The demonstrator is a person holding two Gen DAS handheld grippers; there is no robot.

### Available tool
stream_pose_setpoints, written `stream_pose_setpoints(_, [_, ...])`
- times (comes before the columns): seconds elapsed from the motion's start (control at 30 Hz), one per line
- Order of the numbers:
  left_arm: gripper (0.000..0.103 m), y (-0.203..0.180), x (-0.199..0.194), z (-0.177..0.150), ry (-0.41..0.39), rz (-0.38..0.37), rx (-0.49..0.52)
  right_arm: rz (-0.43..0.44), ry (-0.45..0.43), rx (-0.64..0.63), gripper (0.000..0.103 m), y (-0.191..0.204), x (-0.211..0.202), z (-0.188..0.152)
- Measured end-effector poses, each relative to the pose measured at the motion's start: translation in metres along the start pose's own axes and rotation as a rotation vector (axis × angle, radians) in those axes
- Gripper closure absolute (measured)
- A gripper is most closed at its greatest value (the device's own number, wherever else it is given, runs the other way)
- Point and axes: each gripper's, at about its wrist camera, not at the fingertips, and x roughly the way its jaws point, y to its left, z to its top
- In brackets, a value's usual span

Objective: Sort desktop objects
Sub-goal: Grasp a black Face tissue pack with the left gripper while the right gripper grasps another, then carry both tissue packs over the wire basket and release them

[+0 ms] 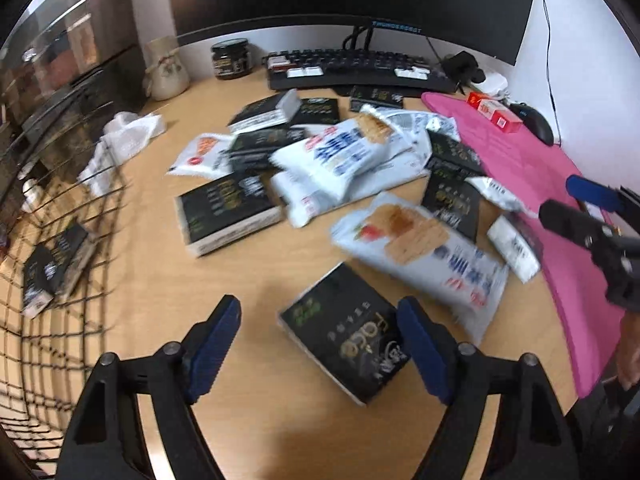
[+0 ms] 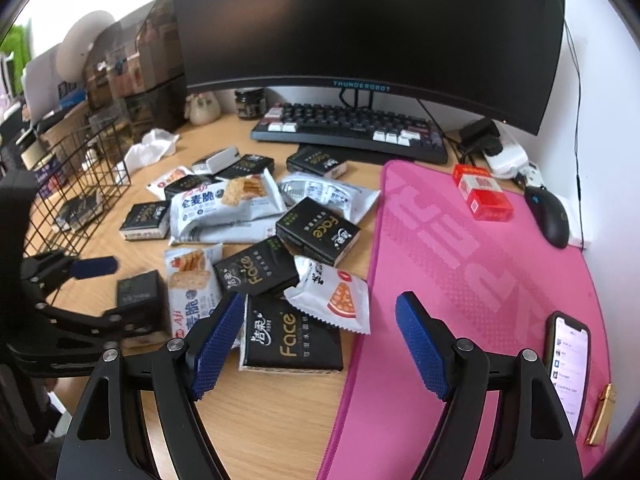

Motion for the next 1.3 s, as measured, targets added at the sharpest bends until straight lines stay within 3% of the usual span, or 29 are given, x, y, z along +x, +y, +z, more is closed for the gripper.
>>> stream_pose_setpoints(0.13, [0.021,0.009,-0.014,-0.01,-0.002,0.045,0.007,0.005,0.014,-0.013,0.025,0.005,0.004,-0.002])
stream_pose_setpoints(0.3, [0.021,0.0,-0.009,-0.004,-0.005,-0.001,0.006,-0.004,0.021,-0.021,0.025,0.009,0.005,-0.003])
stream_pose_setpoints(0.37, [0.028,-0.006,0.0,-0.004,0.012,-0.013,0.023,0.0,0.028,-0.017,0.025,0.007,0.006,-0.005])
stream_pose_setpoints(0.4, [0.042,-0.009,0.004,-0.005,0.028,-0.006,0.036,0.001,0.035,-0.014,0.025,0.006,0.008,-0.006])
stream_pose_setpoints(0.43, [0.048,-0.011,0.009,-0.006,0.042,0.014,0.05,0.004,0.041,-0.009,0.025,0.005,0.009,-0.008])
stream_pose_setpoints(0.5, [0.05,-0.009,0.009,-0.005,0.034,0.013,0.047,0.01,0.047,0.005,0.025,0.001,0.013,-0.011])
stream_pose_setpoints(0.87, [0.05,-0.007,0.012,0.001,0.043,-0.028,0.05,0.056,0.138,0.049,0.022,0.0,0.044,-0.024])
stream_pose_setpoints(1.1, [0.05,-0.009,0.016,0.006,0.04,-0.035,0.058,0.009,0.135,-0.01,0.021,0.01,0.05,-0.024])
stream_pose_setpoints(1.2, [0.051,-0.008,0.016,0.007,0.036,-0.033,0.06,-0.012,0.115,-0.048,0.041,0.015,0.049,-0.025])
stream_pose_setpoints(1.3, [0.051,-0.007,0.007,0.009,0.002,-0.026,0.064,0.028,0.129,-0.049,0.041,0.015,0.047,-0.024])
